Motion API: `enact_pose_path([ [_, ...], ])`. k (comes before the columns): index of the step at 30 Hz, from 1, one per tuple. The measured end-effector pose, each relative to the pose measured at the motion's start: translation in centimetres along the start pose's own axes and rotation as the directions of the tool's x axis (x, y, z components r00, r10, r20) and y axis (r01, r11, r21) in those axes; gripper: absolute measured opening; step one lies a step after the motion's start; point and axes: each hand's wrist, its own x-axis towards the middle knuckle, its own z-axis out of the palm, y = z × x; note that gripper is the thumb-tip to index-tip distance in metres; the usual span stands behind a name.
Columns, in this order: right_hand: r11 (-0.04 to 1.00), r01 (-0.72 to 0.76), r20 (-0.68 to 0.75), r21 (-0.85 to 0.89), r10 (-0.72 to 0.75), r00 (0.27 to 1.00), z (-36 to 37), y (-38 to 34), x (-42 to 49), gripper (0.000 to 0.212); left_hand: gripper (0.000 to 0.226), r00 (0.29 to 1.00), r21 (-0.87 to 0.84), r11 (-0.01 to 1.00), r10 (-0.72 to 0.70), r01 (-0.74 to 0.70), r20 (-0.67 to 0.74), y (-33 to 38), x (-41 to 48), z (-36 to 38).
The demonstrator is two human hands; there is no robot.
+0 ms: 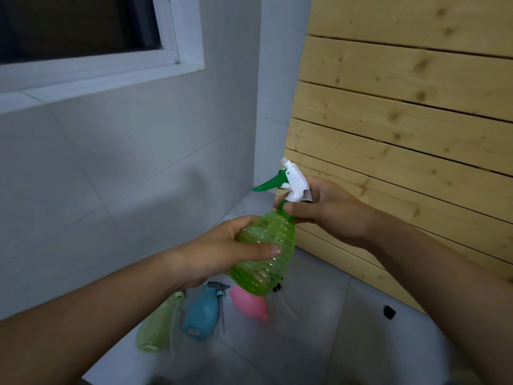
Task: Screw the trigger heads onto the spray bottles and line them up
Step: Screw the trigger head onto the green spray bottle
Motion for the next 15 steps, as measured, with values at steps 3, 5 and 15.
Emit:
enact_pose_path([
  [3,0.991,0.01,-0.114,-0.133,-0.025,0.993,0.5,0.52,0.25,0.022,0.041,1.0,0.024,1.0,-0.005,0.005,0.014,-0.01,0.08,0.29],
  [5,0.986,0.001,-0.121,-0.169,-0.022,0.992,0.77,0.47,0.37,0.019,0.04,1.0,0.019,1.0,-0.012,0.012,0.015,0.06,0.08,0.39],
  [15,0.999,0.009,-0.122,-0.049,-0.015,0.992,0.45,0.86,0.51,0.039,0.059,1.0,-0.023,1.0,-0.011,0.011,-0.009,-0.05,0.23,0.21],
])
